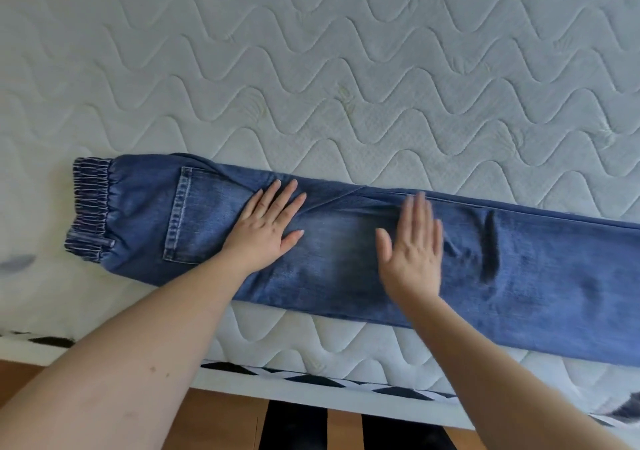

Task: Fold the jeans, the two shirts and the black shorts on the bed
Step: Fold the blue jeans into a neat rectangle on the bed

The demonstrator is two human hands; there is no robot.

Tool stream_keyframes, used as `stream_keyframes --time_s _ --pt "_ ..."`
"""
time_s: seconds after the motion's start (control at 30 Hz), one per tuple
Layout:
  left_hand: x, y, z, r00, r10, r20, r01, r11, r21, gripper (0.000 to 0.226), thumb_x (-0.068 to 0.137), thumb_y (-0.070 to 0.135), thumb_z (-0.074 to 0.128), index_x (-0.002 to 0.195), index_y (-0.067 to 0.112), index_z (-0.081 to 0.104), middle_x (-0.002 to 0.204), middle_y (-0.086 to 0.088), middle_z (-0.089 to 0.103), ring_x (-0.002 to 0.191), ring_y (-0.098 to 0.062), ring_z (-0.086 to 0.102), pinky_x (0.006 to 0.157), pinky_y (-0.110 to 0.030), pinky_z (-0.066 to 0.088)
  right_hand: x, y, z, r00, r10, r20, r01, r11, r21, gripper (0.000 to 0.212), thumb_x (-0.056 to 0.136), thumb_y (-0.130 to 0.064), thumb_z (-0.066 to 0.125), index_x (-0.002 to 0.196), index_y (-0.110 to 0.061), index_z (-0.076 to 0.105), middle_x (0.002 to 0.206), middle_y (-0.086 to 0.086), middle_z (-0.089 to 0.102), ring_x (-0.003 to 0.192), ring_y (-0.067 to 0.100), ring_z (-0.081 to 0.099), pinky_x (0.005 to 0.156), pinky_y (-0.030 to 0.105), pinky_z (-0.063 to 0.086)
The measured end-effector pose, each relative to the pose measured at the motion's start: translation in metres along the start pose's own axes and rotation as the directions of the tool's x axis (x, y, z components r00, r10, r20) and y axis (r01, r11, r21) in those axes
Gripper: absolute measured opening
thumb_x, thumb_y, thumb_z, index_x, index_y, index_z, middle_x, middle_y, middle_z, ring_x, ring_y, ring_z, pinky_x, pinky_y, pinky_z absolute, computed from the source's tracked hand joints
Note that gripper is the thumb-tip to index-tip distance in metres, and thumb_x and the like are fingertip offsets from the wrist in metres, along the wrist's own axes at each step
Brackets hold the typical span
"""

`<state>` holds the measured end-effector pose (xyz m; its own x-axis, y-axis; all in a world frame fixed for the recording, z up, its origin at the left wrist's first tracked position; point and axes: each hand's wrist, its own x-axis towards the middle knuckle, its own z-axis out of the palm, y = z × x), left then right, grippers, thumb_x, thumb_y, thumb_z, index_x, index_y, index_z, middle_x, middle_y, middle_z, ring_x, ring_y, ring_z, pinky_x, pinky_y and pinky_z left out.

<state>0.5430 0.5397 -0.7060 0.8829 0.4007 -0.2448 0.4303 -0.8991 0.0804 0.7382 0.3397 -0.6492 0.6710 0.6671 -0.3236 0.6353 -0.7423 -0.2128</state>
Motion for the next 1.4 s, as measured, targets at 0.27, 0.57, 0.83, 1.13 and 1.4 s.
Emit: stream_keyframes --time_s 0.27,0.57,0.83,1.13,1.4 --pt "0.0 0.001 -0.002 1.0 0.005 -0.016 -0.005 1.0 0.017 0.068 0.098 0.056 0.021 0.156 0.026 0.004 0.164 -0.002 -0.003 0.152 -0.025 0.0 0.122 -0.04 -0.003 0.036 -0.082 0.022 0.949 -0.289 0.126 0.292 0.957 -0.003 0.071 0.096 -0.058 0.003 0.157 -0.021 0.006 0.165 -0.003 -0.001 0.151 0.013 -0.003 0.122 0.034 -0.006" --pt "-0.001 0.008 -0.011 0.999 0.046 -0.028 -0.045 0.998 0.039 0.062 0.1 0.047 0.025 0.156 0.022 0.018 0.165 -0.009 0.009 0.151 -0.028 0.007 0.122 -0.049 0.008 0.001 0.099 0.002 0.996 0.001 0.087 0.015 0.982 -0.19 0.071 0.098 -0.059 0.022 0.157 -0.022 0.005 0.165 -0.004 0.003 0.151 0.014 0.004 0.122 0.035 -0.001" --pt "0.017 0.052 -0.04 0.973 0.231 0.022 -0.231 0.972 0.039 0.061 0.102 0.038 0.026 0.154 0.006 0.026 0.161 -0.009 0.023 0.148 -0.022 0.026 0.12 -0.045 0.022 -0.014 0.144 -0.009 0.989 0.126 0.072 -0.116 0.984 -0.136 0.068 0.099 -0.058 0.012 0.158 -0.024 0.005 0.165 -0.004 0.005 0.151 0.014 0.003 0.122 0.036 -0.002" --pt "0.094 0.196 -0.06 0.846 0.506 0.168 -0.512 0.859 -0.009 0.062 0.101 0.042 0.025 0.155 0.011 0.025 0.162 -0.005 0.023 0.149 -0.018 0.022 0.119 -0.039 0.016 -0.033 0.205 -0.024 0.973 0.209 0.101 -0.204 0.978 -0.052 0.069 0.094 -0.06 0.002 0.157 -0.031 0.0 0.164 -0.01 -0.007 0.15 0.01 -0.007 0.12 0.034 -0.009" --pt "0.141 0.343 -0.054 0.777 0.563 0.28 -0.596 0.802 0.04 0.064 0.101 0.047 0.023 0.157 0.017 0.014 0.165 -0.002 0.007 0.152 -0.021 0.011 0.122 -0.043 0.011 -0.061 0.3 -0.043 0.929 0.353 0.113 -0.352 0.936 -0.023 0.066 0.1 -0.059 0.019 0.156 -0.033 -0.002 0.163 -0.01 -0.01 0.15 0.01 -0.01 0.121 0.034 -0.007"
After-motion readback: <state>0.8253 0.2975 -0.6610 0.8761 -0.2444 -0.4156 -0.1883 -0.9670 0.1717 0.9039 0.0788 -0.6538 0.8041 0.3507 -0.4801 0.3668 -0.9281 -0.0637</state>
